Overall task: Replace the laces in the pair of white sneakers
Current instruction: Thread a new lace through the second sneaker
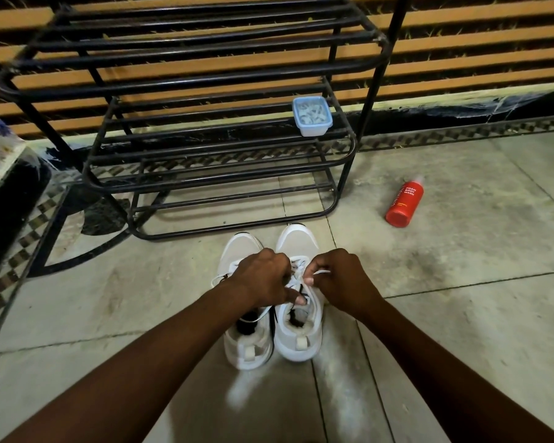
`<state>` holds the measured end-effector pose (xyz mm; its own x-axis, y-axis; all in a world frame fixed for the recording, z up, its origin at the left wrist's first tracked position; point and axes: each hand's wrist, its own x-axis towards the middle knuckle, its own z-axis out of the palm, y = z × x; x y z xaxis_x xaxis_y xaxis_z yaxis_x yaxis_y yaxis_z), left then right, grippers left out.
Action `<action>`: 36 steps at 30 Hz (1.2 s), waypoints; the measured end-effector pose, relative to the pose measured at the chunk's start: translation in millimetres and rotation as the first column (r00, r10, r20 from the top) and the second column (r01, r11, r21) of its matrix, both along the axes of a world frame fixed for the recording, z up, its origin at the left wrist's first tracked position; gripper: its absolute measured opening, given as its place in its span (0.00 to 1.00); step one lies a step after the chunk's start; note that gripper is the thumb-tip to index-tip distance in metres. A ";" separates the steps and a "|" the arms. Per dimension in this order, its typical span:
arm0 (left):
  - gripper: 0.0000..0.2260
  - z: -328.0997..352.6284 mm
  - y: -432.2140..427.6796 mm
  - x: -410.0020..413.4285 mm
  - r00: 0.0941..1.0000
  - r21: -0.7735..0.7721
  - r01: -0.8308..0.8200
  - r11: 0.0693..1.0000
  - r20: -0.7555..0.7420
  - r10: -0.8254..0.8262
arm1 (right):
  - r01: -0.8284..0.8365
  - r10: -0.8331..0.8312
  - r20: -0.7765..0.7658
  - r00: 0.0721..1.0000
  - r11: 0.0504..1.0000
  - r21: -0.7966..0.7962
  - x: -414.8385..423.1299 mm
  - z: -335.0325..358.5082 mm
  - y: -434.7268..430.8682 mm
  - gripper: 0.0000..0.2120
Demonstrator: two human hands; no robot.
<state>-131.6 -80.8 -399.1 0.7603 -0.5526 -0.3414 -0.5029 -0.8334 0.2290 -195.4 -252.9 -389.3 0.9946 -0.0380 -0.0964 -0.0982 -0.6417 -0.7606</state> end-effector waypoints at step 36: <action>0.09 223.5 17.8 -38.9 0.879 -0.884 -0.464 0.061 -0.452 0.152 | -0.058 -0.394 0.553 0.734 0.775 0.629 -17.6 210.4 16.9 0.03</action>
